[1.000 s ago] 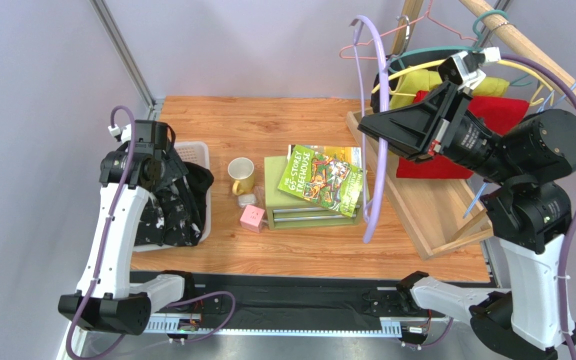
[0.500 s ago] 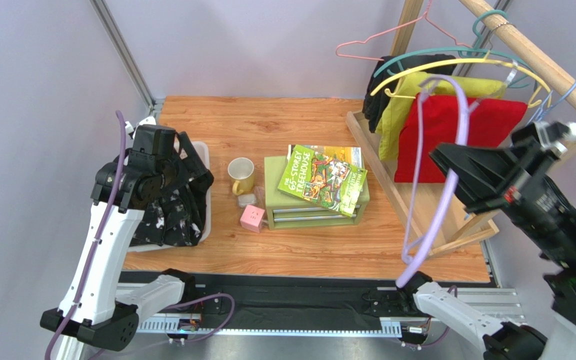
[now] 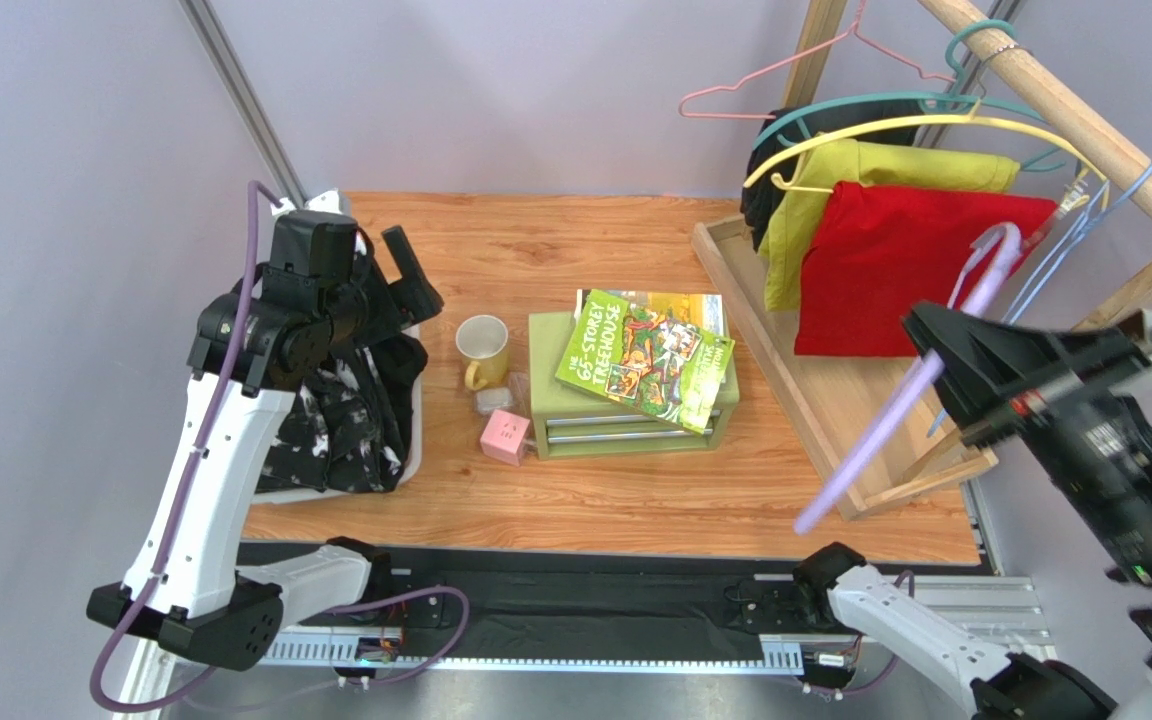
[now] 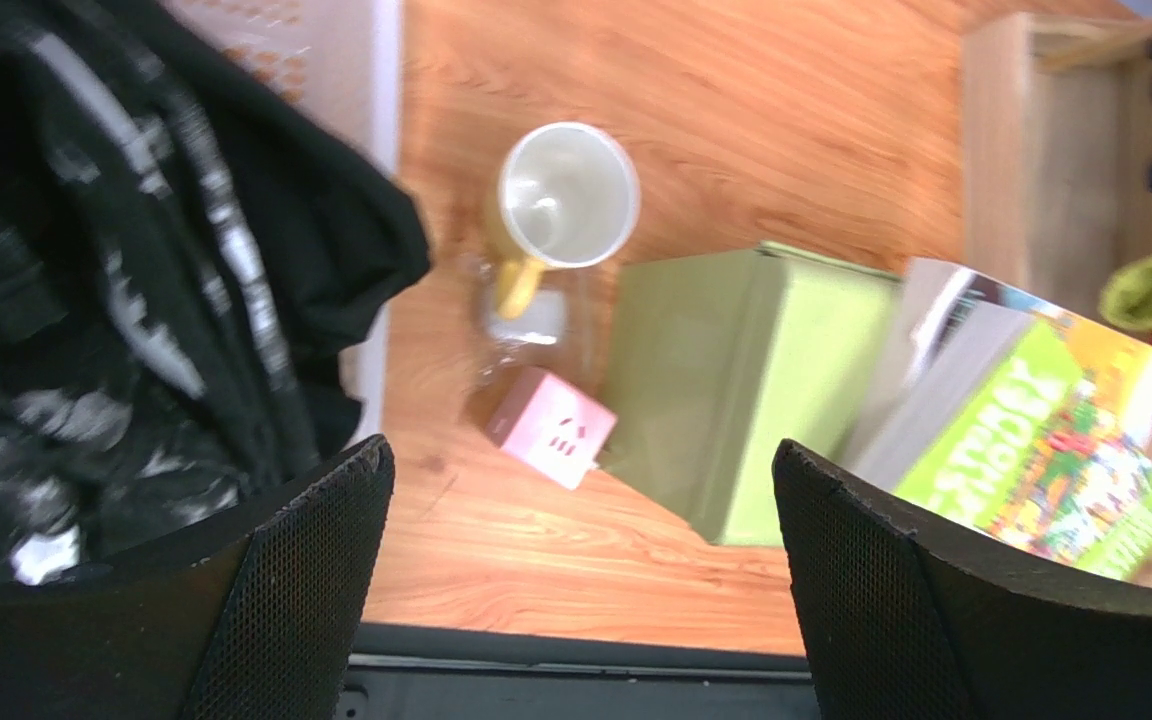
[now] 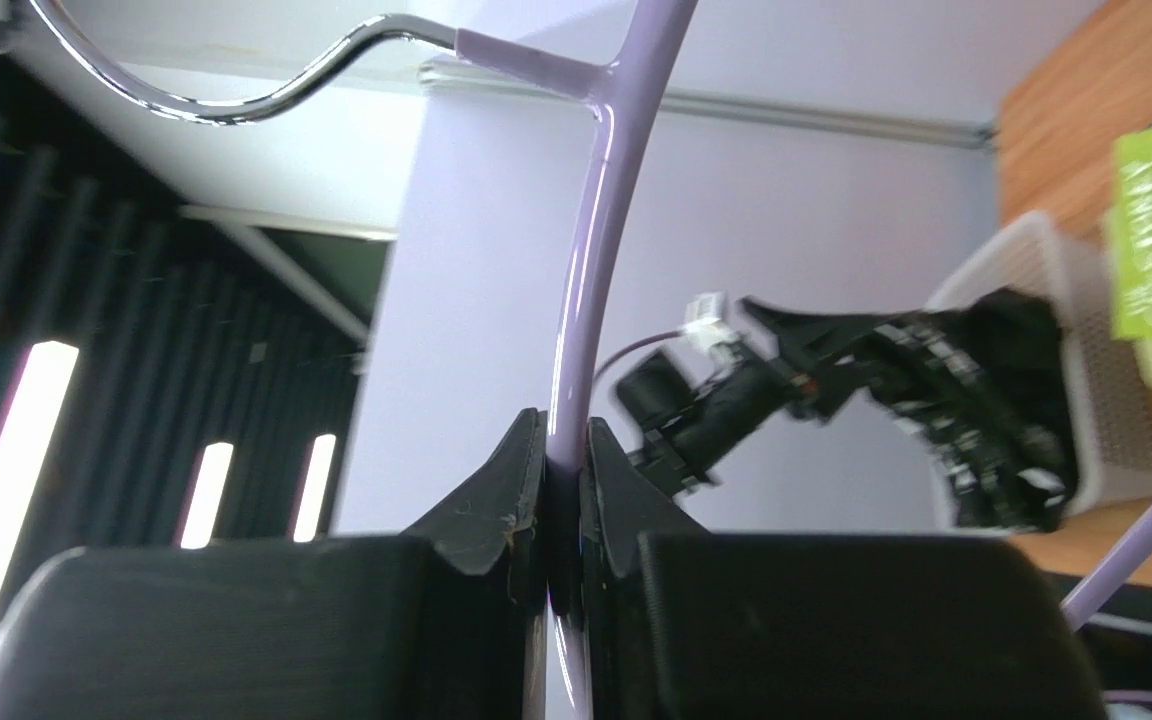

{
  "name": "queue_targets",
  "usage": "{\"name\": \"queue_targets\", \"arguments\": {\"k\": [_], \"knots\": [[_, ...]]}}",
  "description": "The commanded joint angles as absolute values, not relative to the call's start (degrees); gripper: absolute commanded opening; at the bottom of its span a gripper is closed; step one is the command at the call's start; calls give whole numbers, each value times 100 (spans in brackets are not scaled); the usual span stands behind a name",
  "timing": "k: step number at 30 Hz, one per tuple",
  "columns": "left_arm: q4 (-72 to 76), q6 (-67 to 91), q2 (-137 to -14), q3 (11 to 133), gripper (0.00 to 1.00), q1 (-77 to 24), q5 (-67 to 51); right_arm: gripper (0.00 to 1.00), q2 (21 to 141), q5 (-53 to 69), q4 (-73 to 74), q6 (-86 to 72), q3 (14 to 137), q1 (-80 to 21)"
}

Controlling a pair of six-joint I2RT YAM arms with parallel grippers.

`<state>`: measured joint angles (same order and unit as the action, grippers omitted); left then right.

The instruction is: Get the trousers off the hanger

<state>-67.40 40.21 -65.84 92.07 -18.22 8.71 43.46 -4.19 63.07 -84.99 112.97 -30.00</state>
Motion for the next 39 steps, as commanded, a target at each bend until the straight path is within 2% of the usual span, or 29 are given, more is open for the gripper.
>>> {"name": "queue_targets", "arguments": {"k": [1, 2, 4, 6, 13, 16, 18, 22, 27, 31, 39], "knots": [[-6399, 3631, -6697, 9729, 99, -1898, 238, 0, 5158, -1123, 5994, -7297, 11626, -3050], [-6355, 3578, -6715, 9825, 99, -1907, 115, 0, 5333, -1221, 5994, -7164, 11680, -3050], [-6346, 3384, -6793, 9922, 91, -1916, -254, 0, 5492, -1466, 5994, -6953, 11751, -3050], [-6346, 3270, -6820, 10019, 90, -1925, -552, 0, 5677, -1651, 5994, -6882, 11768, -3050], [-6284, 2874, -6952, 10344, 91, -1925, -967, 0, 6248, -2661, 5977, -6399, 12216, -3032], [-6284, 2830, -7005, 10468, 91, -1986, -940, 0, 6486, -2734, 5959, -6337, 12366, -2866], [-6284, 2821, -7057, 10485, 91, -2056, -984, 0, 6635, -2437, 5898, -6477, 12262, -2340], [-6293, 2760, -7198, 10512, 91, -2153, -1002, 0, 6750, -270, 5032, -7057, 11691, -697], [-6293, 2681, -7312, 10538, 91, -2224, -1002, 0, 6917, 850, 4615, -7355, 11628, 614], [-6275, 2663, -7426, 10573, 91, -2250, -1037, 0, 6803, 1152, 4211, -7637, 11172, 1238], [-6249, 2672, -7716, 10758, 91, -2268, -1125, 0, 6513, 556, 3832, -8095, 10389, 1345]]}}
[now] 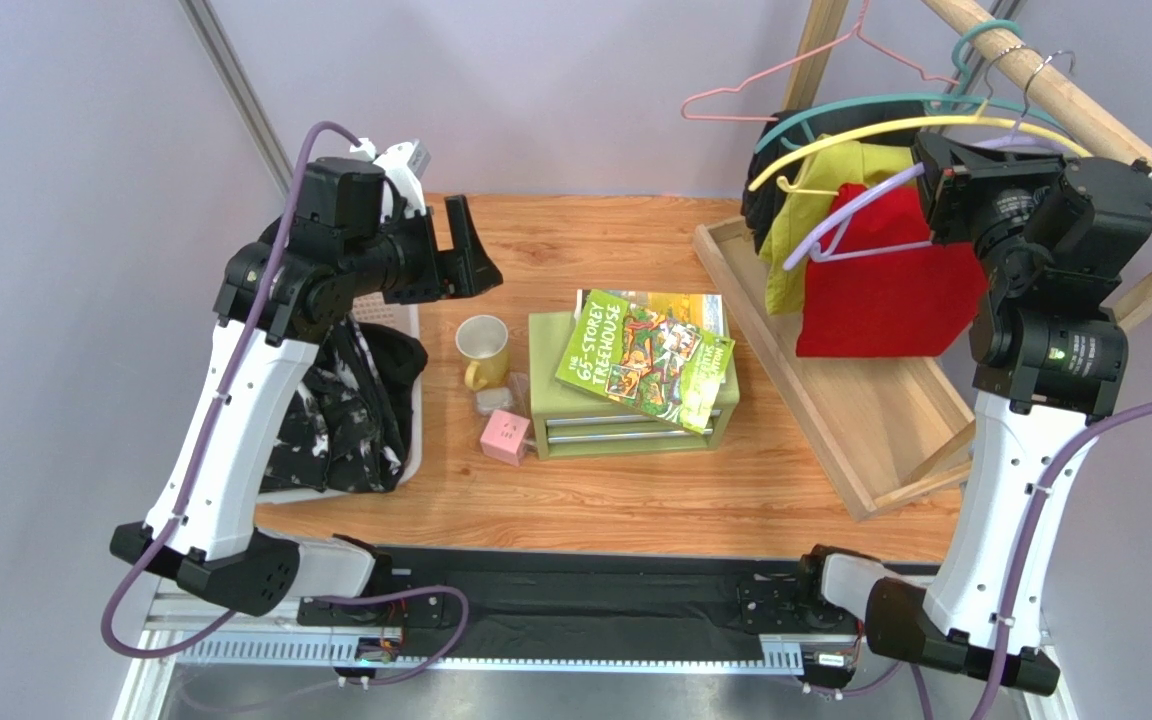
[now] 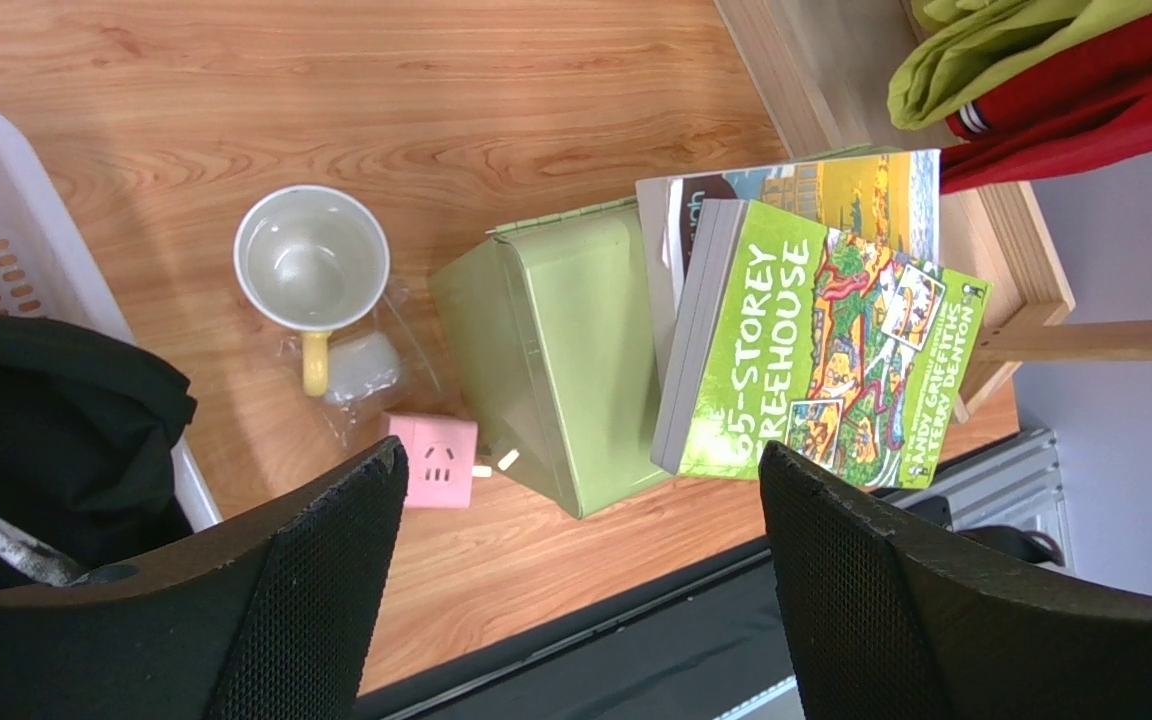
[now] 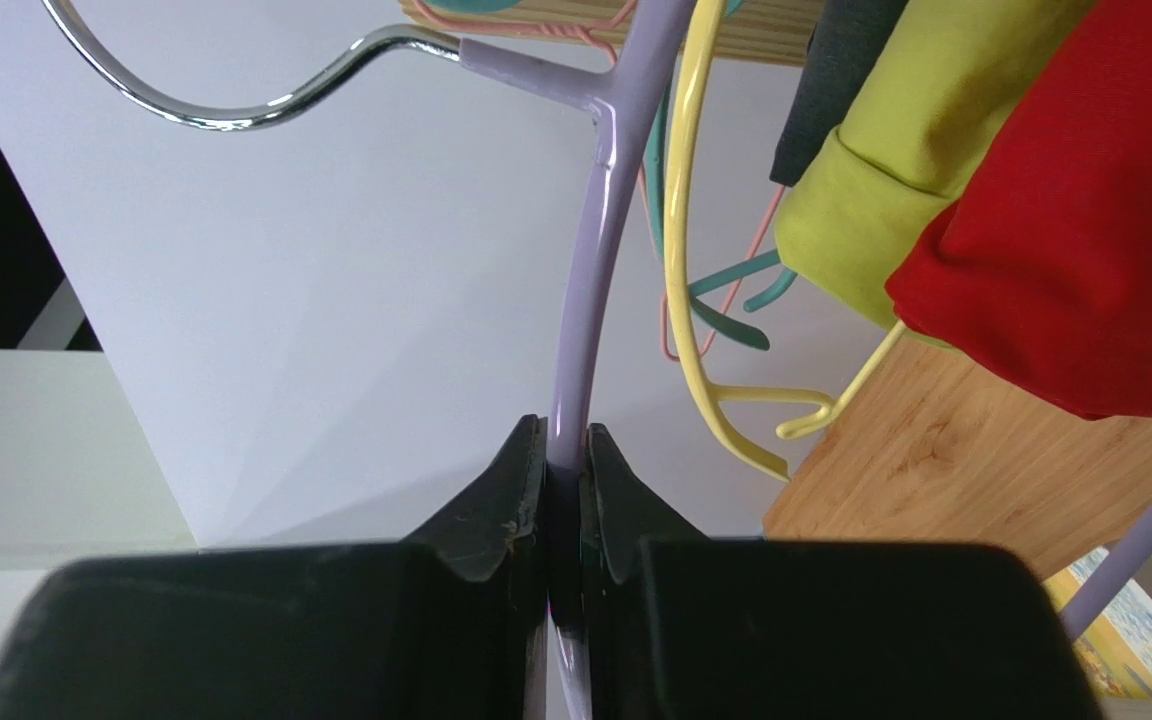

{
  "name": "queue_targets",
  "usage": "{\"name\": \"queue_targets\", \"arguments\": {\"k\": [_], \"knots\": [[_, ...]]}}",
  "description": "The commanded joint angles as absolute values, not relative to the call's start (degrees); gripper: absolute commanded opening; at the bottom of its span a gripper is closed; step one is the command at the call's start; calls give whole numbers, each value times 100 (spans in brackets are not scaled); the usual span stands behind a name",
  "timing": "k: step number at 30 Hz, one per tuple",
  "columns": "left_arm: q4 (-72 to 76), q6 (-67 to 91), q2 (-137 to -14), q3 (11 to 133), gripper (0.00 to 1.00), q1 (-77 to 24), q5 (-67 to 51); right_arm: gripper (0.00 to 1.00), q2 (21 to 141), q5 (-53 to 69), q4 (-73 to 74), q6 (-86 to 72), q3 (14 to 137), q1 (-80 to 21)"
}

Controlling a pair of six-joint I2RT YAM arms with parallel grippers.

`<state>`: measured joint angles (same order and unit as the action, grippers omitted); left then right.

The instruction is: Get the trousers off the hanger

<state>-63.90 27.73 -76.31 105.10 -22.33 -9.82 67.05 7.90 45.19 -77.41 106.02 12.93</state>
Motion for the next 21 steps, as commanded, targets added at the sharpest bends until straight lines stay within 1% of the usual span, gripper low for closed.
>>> {"name": "queue_targets", "arguments": {"k": [1, 6, 9, 17, 21], "knots": [[-6240, 2672, -7734, 10767, 91, -2268, -1116, 0, 6434, 415, 3823, -8112, 10336, 1353], [-6231, 2689, -7866, 10802, 91, -2276, -1151, 0, 6284, -341, 3753, -8323, 10038, 1345], [-6231, 2690, -7910, 10819, 91, -2303, -1160, 0, 6267, -509, 3692, -8463, 9941, 1345], [-6267, 2689, -7954, 10854, 91, -2312, -1116, 0, 5986, -633, 3850, -8877, 9555, 1345], [-6258, 2716, -8015, 10837, 91, -2320, -1177, 4, 5880, -186, 4261, -8772, 9554, 1345]]}}
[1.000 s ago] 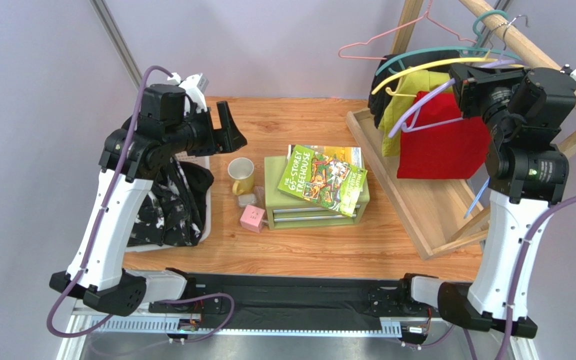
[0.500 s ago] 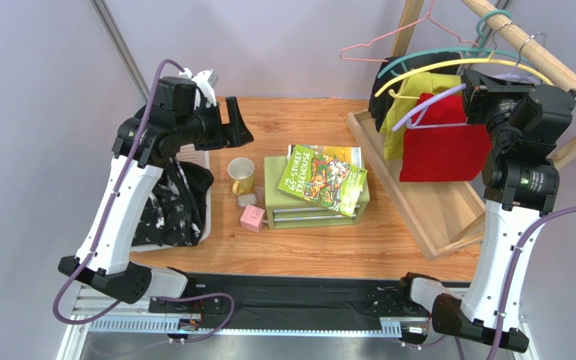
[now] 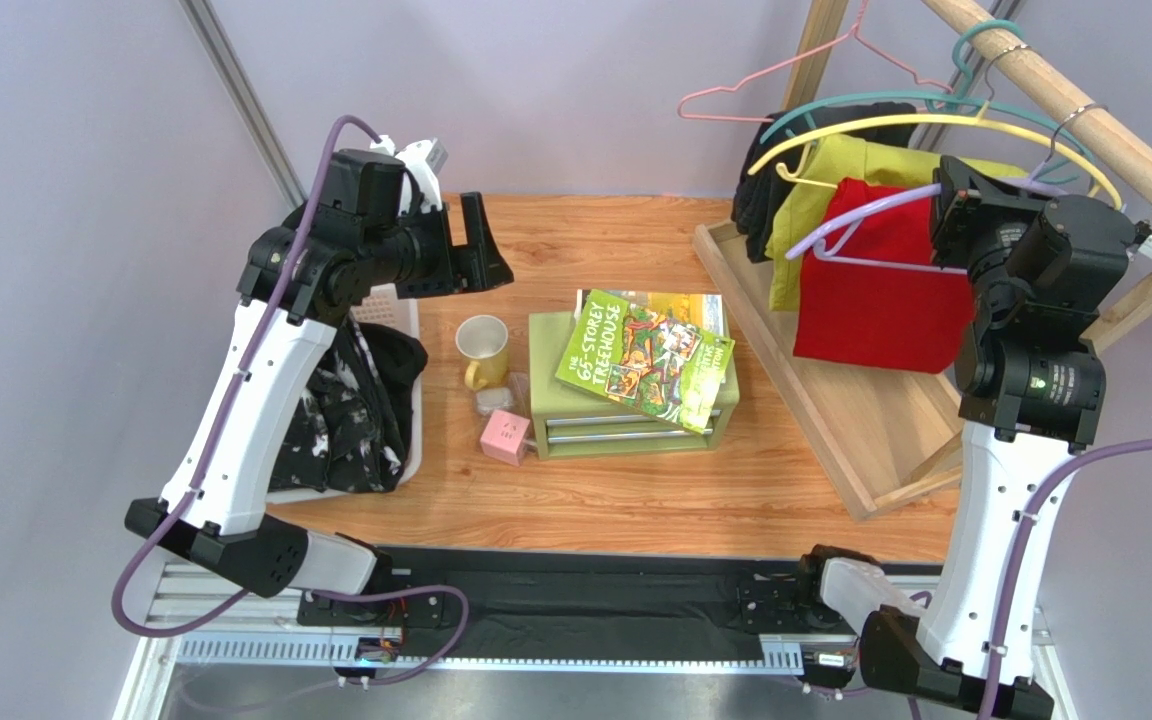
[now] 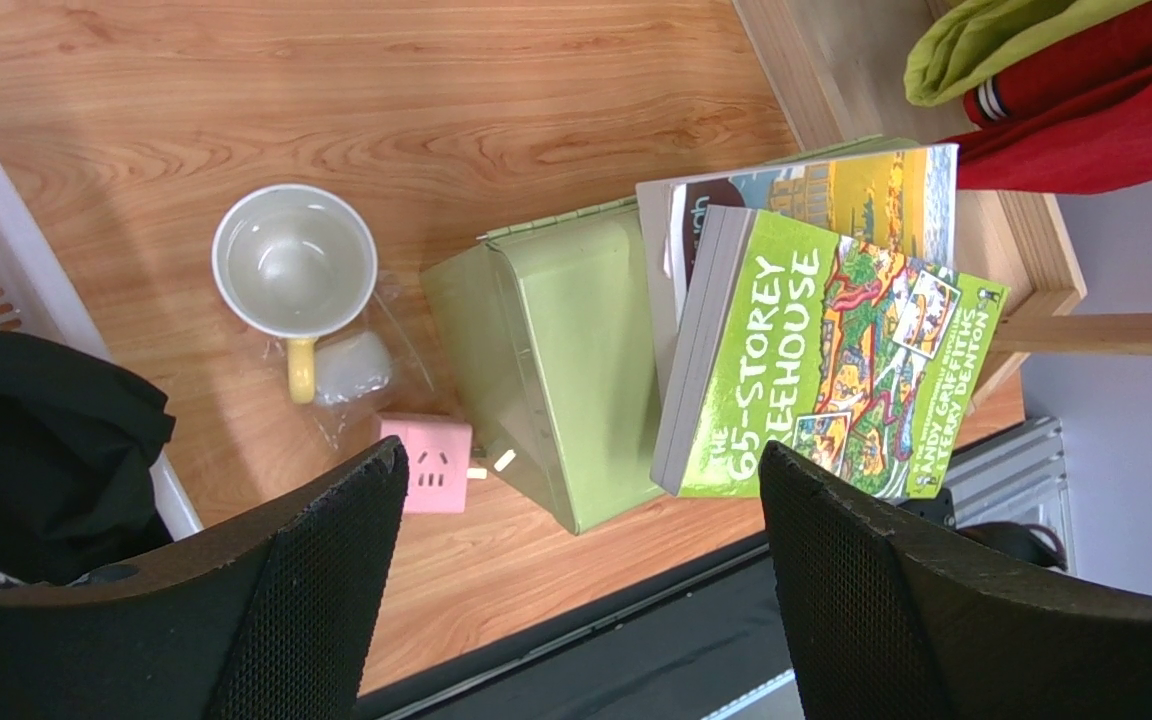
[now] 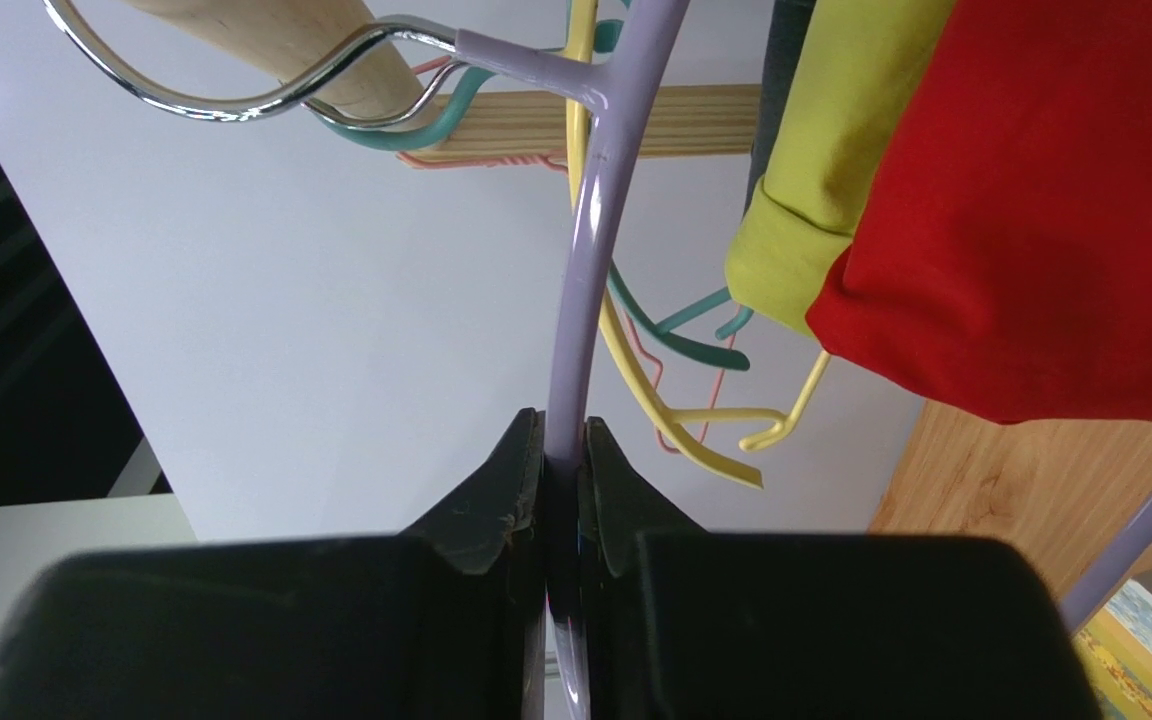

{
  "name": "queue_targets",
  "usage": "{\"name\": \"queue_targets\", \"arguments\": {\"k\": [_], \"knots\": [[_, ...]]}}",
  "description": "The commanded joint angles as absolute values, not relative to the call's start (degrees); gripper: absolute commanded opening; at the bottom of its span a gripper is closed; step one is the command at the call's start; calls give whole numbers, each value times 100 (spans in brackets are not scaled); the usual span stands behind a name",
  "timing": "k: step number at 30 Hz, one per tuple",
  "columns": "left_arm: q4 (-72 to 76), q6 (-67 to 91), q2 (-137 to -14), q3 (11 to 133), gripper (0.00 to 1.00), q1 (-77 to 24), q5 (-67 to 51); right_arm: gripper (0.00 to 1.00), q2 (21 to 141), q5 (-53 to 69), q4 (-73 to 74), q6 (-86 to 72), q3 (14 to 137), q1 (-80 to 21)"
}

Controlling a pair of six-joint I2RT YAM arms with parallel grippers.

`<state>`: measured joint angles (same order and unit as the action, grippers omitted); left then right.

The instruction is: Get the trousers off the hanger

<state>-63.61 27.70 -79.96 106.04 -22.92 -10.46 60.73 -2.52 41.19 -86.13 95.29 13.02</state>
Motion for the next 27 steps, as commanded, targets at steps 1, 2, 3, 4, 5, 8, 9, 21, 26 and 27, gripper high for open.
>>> {"name": "queue_targets", "arguments": {"k": [1, 2, 3, 4, 5, 8, 9, 21, 26, 27], "knots": [[-6258, 2725, -8033, 10828, 91, -2338, -1186, 7, 5845, -124, 4306, -8684, 9536, 1345], [-6258, 2733, -8042, 10819, 91, -2347, -1204, 9, 5810, -88, 4315, -8631, 9432, 1353], [-6240, 2733, -8077, 10828, 91, -2364, -1213, 15, 5723, 130, 4298, -8570, 9396, 1354], [-6232, 2742, -8095, 10837, 91, -2373, -1222, 18, 5687, 175, 4307, -8413, 9369, 1354], [-6223, 2760, -8112, 10837, 91, -2382, -1256, 21, 5660, 228, 4324, -8368, 9360, 1345], [-6196, 2812, -8174, 10828, 91, -2408, -1353, 36, 5634, 544, 4421, -8157, 9395, 1353], [-6188, 2812, -8183, 10828, 91, -2443, -1362, 39, 5660, 745, 4499, -8104, 9474, 1345], [-6108, 2830, -8147, 10688, 91, -2514, -1441, 78, 5607, 1564, 6010, -7068, 10291, 1354], [-6091, 2830, -8095, 10670, 91, -2514, -1450, 80, 5809, 1801, 7222, -6294, 11264, 1353], [-6091, 2813, -8077, 10653, 91, -2514, -1450, 82, 5844, 1828, 7372, -6119, 11433, 1354]]}}
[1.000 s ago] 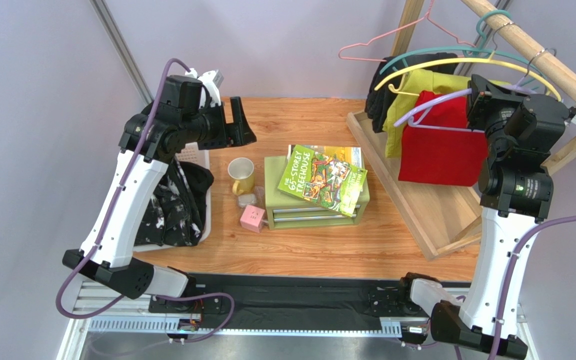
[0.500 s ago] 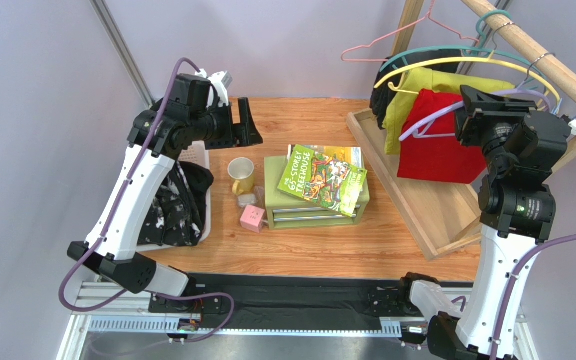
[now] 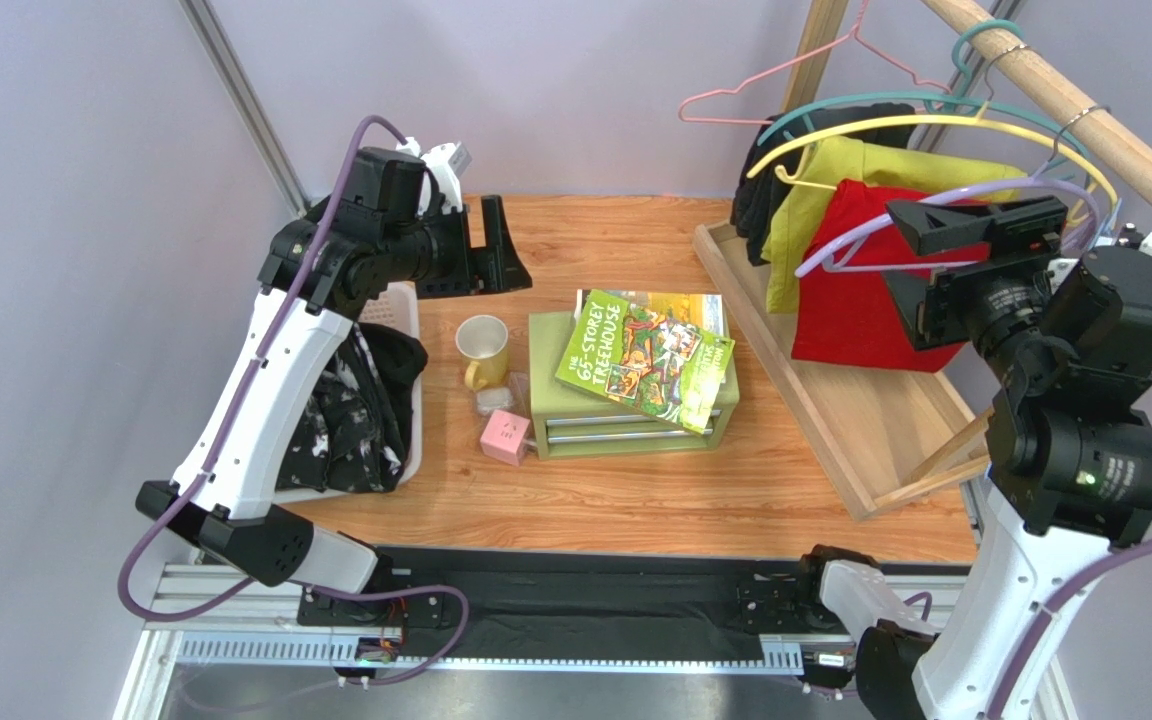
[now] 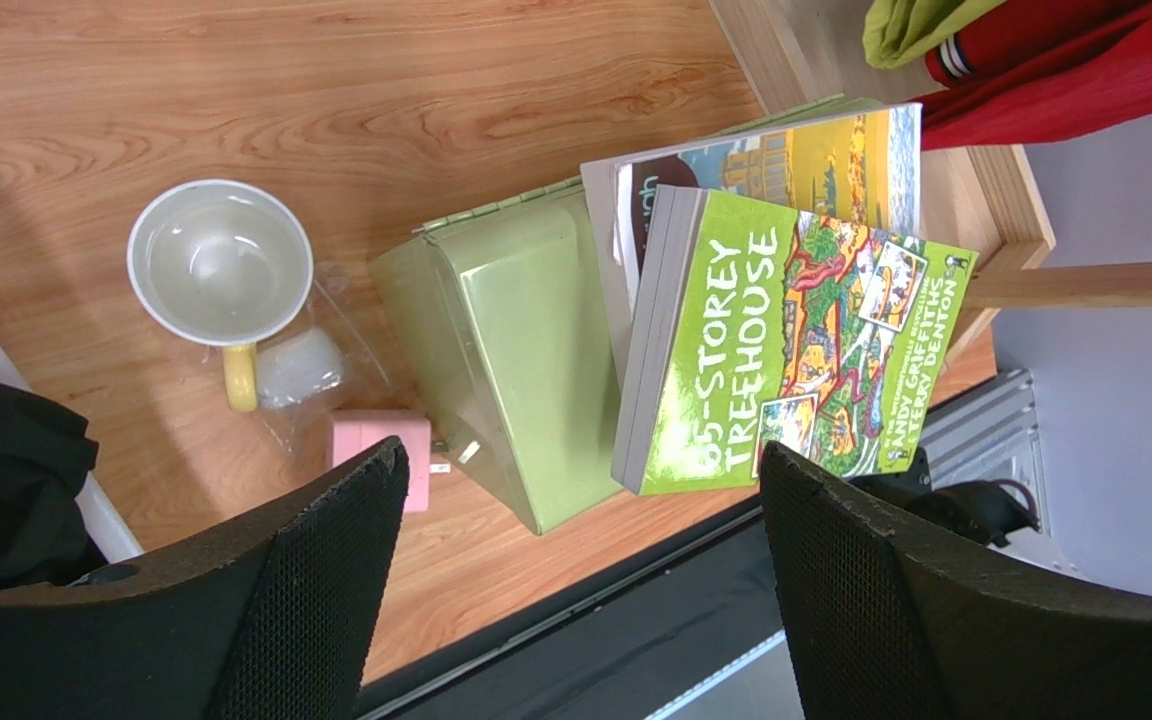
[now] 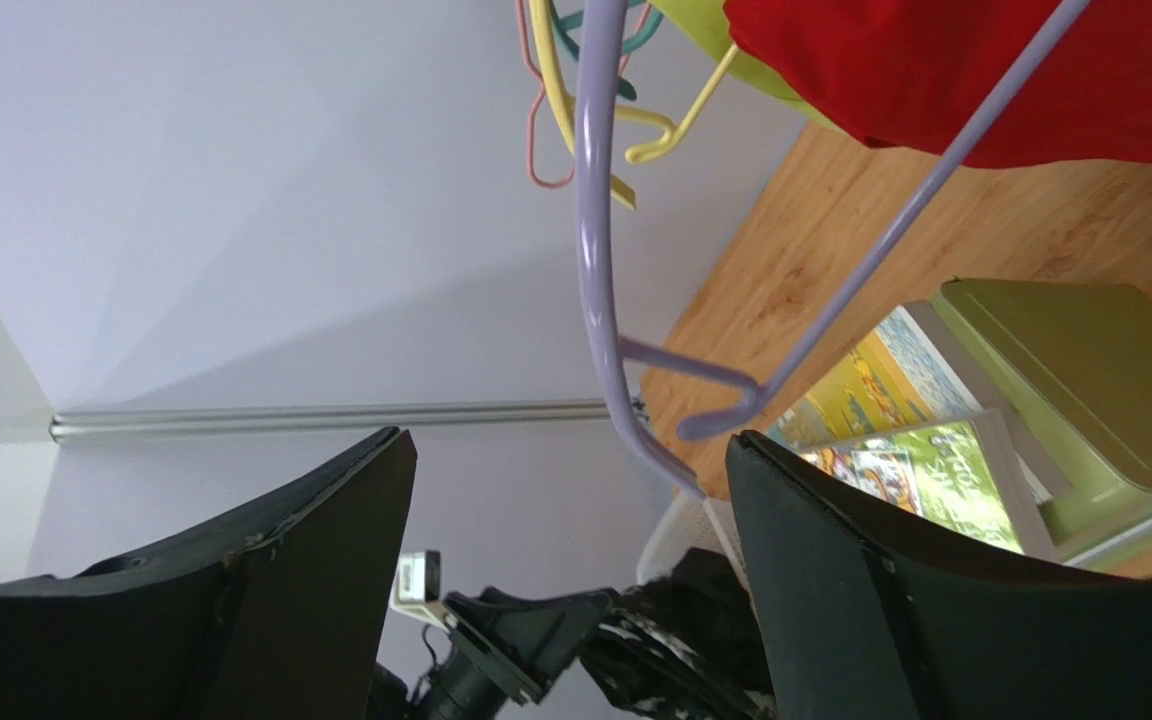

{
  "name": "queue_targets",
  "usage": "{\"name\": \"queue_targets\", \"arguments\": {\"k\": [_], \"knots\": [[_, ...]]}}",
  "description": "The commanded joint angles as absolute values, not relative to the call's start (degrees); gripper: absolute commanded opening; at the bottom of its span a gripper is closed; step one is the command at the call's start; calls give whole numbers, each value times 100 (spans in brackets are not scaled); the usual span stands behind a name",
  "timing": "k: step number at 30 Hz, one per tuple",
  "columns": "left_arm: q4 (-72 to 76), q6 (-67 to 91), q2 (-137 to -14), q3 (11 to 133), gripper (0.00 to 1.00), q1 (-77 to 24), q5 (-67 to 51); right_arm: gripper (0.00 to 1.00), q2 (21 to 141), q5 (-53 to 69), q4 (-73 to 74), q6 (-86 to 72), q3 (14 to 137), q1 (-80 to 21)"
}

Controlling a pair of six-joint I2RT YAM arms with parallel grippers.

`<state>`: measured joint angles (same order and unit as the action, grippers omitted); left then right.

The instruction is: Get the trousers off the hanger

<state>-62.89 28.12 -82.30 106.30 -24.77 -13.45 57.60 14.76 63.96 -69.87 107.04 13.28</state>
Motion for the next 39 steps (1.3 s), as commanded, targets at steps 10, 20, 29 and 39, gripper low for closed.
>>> {"name": "queue_targets", "arguments": {"k": [10, 20, 29, 39], "knots": [[-6029, 2847, -8007, 10626, 91, -2522, -1581, 66, 5924, 2653, 6956, -5010, 11919, 1345], [-5976, 2918, -8139, 10933, 90, -2663, -1661, 59, 7979, 2350, 6587, -4861, 13621, 528], [-6196, 2865, -8068, 10908, 90, -2663, -1529, 49, 8043, 741, 7574, -4360, 13157, 246], [-6117, 2979, -8103, 10749, 90, -2681, -1687, 43, 6971, -570, 9017, -3990, 12797, 246]]}}
